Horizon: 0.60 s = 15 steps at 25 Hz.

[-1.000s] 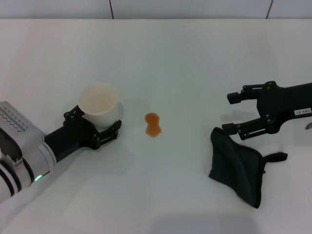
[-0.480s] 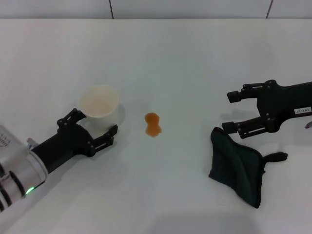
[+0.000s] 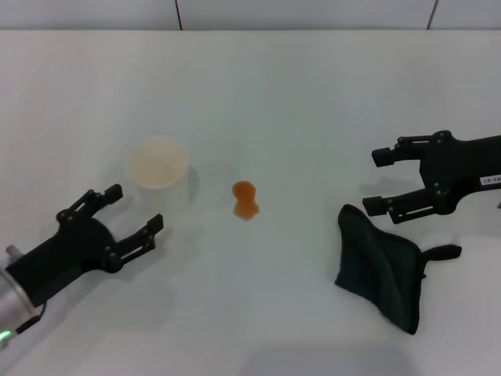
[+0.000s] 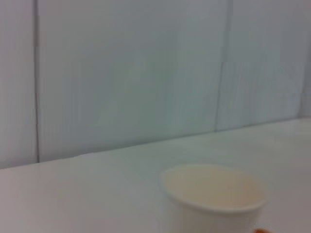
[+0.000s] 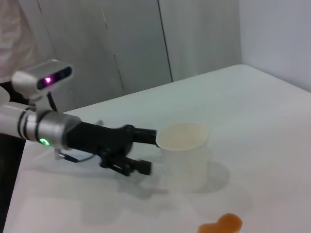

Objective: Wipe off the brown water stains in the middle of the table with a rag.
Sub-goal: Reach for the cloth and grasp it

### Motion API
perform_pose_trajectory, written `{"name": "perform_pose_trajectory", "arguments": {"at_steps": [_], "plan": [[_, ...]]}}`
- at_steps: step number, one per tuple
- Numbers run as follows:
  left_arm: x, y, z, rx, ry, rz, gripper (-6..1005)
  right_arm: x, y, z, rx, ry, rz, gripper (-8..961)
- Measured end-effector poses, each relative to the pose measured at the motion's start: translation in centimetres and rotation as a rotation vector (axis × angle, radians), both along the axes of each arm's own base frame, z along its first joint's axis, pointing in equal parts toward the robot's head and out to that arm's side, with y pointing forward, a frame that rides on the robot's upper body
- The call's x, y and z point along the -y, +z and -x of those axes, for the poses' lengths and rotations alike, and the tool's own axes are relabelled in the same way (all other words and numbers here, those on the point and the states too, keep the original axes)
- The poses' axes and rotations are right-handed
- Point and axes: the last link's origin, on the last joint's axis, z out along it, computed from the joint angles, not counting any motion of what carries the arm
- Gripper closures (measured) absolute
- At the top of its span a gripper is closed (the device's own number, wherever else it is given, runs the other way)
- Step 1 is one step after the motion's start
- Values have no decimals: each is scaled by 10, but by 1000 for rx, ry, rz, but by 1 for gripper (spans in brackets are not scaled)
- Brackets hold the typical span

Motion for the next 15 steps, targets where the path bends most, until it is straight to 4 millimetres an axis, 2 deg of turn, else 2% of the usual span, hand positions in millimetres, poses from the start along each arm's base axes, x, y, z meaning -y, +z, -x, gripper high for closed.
{"name": "perform_pose_trajectory", "arguments": {"at_steps": [9,15], "plan": [[29,53,-11,64,-123,255,105,14,17,11,57,-67,33,94],[30,81,-20,-48,-124,441,105,18,5,20,223,-176,140,111]]}}
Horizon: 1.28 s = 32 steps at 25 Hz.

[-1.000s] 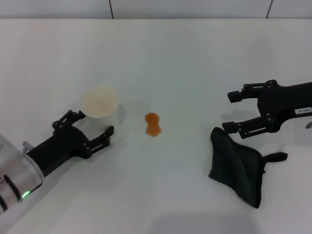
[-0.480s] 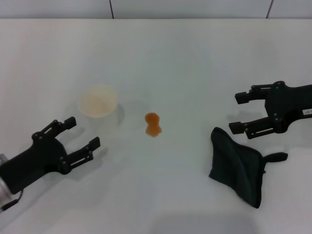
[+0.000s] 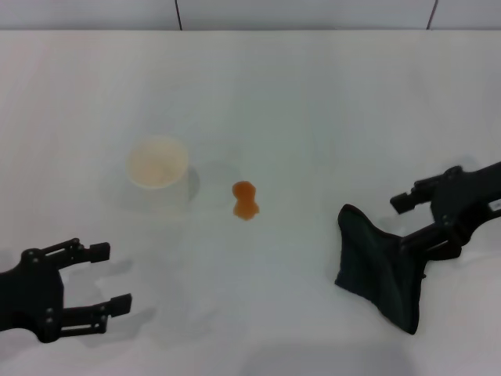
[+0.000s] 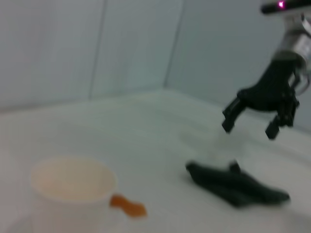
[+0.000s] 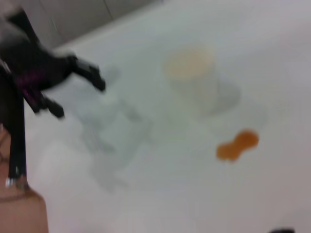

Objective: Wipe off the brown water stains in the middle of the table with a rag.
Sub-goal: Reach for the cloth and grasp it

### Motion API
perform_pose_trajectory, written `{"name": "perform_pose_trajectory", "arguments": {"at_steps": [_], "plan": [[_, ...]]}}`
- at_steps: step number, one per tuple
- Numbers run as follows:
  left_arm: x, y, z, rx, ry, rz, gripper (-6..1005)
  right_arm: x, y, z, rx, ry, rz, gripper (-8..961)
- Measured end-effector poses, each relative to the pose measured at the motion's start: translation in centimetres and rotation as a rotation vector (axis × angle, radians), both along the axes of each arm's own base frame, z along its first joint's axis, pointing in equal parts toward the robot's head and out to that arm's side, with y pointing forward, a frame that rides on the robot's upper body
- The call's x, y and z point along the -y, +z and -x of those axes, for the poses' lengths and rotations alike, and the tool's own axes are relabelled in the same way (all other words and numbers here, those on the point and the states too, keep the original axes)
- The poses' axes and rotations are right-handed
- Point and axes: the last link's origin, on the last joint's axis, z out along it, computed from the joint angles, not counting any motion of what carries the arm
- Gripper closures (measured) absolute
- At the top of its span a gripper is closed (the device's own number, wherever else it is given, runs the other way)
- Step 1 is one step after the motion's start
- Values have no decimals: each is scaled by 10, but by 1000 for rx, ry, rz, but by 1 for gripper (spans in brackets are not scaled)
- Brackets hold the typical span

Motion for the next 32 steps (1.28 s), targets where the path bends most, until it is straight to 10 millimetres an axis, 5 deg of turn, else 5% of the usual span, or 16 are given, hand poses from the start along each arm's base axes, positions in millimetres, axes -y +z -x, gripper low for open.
{"name": "perform_pose_trajectory", "arguments": {"at_steps": [10,32], "plan": [[-16,19,-23,-260,-52,119,106,-3,-30,23,228,-110,54,139],[-33,-8,-50,-372,-169,187,106,-4,-72,42,383,-151,29,173]]}}
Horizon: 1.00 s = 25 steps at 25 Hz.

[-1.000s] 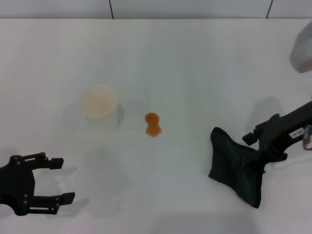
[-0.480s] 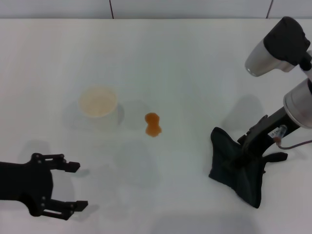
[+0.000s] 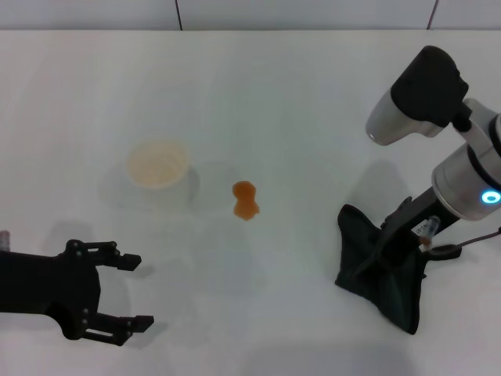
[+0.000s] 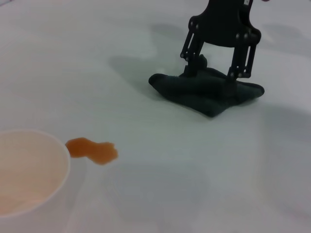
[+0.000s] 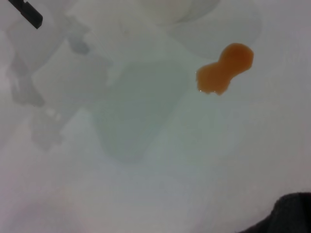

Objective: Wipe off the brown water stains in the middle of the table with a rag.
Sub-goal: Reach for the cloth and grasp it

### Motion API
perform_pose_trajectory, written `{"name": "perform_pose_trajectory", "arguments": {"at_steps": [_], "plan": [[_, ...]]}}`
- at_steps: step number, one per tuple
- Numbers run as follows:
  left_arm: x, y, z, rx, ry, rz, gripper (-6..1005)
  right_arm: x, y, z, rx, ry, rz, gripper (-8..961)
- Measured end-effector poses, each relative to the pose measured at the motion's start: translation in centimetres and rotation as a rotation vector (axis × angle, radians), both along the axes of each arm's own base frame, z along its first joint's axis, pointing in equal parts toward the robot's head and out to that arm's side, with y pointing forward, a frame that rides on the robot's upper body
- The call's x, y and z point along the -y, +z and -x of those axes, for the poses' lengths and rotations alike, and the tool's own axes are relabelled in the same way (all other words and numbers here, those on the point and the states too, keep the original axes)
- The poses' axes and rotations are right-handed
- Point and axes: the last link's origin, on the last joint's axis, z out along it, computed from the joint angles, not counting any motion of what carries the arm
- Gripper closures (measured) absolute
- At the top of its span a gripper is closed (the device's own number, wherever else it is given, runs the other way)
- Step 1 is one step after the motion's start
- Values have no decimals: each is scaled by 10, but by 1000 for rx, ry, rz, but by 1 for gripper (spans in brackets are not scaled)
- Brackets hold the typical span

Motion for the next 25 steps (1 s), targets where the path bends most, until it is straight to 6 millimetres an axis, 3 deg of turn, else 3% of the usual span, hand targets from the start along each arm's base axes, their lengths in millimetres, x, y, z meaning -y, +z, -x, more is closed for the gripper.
{"name": "perform_pose_trajectory", "arguments": {"at_steps": [5,11,19,25], "plan": [[-1,-1,1,2,2,-5,106,-2,-2,-2,9,-3,-11,174],[-2,-3,0,0,-3,-7,106,-2,-3,-6,20,-19,-1,340],[-4,-10,-2,-7,-13,1,105,-2,-1,-8,32,-24,-4,666],[-5,-11,-3,-10,-19,3,105,-4,-2,-14,59,-43,0,729]]}}
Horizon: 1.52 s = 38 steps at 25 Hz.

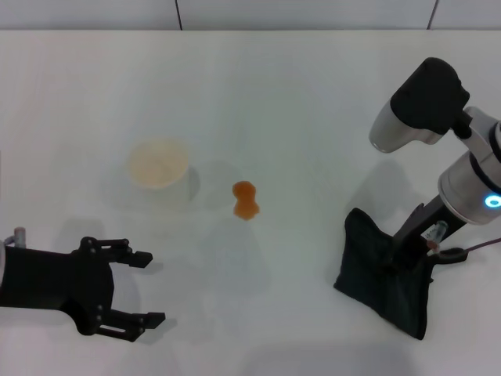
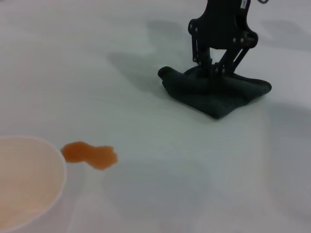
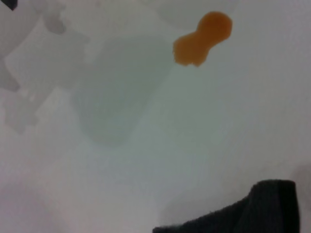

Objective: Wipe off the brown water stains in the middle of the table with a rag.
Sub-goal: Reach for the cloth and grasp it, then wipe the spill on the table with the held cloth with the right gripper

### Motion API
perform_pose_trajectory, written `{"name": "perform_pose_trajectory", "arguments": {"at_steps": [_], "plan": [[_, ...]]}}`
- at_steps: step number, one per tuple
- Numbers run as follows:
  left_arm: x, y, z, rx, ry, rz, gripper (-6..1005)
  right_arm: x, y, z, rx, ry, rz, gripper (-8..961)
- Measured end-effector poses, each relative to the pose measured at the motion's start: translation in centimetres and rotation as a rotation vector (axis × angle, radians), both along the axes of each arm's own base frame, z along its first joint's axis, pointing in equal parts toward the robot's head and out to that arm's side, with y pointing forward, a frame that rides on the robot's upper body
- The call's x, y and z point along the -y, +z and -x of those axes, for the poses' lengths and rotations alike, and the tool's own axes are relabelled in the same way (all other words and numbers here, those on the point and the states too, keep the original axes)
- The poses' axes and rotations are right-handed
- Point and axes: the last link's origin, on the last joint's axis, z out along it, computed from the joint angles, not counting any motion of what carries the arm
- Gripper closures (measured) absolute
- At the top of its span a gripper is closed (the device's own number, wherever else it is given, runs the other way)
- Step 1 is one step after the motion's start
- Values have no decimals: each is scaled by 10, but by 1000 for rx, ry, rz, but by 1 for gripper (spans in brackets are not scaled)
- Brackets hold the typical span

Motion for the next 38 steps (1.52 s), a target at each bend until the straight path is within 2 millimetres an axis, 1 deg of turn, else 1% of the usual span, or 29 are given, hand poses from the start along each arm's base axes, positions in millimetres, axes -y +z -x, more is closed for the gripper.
{"name": "perform_pose_trajectory", "arguments": {"at_steps": [5,10,15,21,25,30,34,36,38], "plan": [[-3,0,-1,-2,-7,-13,105,1,-1,0,4,-2,9,782],[-4,0,-3,7,-11,-16,105,0,-2,0,12,5,5,708],[-4,0,-3,8,-9,-16,105,-1,-4,-4,33,8,5,718],[-3,0,-2,14,-6,-17,105,-1,-3,-2,34,21,8,877],[-1,0,-2,22,-5,-13,105,-5,-4,2,31,47,5,890],[3,-3,-3,32,-8,1,105,-22,-7,17,22,129,-12,892],[5,-4,-2,39,-9,-2,105,-42,-12,34,16,212,-28,893],[6,-4,-2,40,-6,-2,105,-54,-17,46,14,271,-32,893],[6,-4,-1,40,-5,-2,105,-63,-21,54,13,310,-44,893]]}}
